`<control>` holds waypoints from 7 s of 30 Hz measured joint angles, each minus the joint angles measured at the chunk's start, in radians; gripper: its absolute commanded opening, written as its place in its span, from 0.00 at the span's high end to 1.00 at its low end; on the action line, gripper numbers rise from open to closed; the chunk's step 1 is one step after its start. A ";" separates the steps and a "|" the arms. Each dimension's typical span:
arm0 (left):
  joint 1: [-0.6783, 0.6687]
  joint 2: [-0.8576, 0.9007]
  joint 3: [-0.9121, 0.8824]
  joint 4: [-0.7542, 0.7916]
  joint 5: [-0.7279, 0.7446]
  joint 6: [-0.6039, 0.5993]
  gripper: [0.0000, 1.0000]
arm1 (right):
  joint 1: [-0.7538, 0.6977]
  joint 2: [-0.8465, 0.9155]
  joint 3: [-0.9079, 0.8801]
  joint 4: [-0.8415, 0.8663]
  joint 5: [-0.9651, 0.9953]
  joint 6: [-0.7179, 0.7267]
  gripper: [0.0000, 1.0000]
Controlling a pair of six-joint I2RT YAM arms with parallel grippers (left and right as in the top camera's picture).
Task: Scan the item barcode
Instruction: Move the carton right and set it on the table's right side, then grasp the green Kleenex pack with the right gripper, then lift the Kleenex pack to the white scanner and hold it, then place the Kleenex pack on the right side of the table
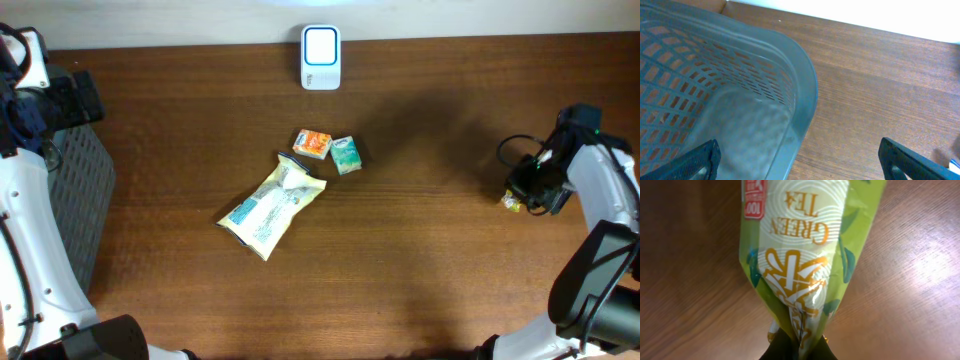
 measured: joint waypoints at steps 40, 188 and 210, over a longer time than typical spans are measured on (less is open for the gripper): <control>0.000 0.000 0.000 0.000 0.000 0.000 0.01 | 0.599 0.528 0.498 0.103 -0.535 -0.248 0.59; 0.000 0.000 0.000 0.000 0.000 0.000 0.01 | 0.740 -0.164 0.731 -0.412 0.407 -0.400 0.96; 0.000 0.000 0.000 0.000 0.000 0.000 0.01 | 0.137 0.008 0.088 -0.183 -0.042 -0.201 0.28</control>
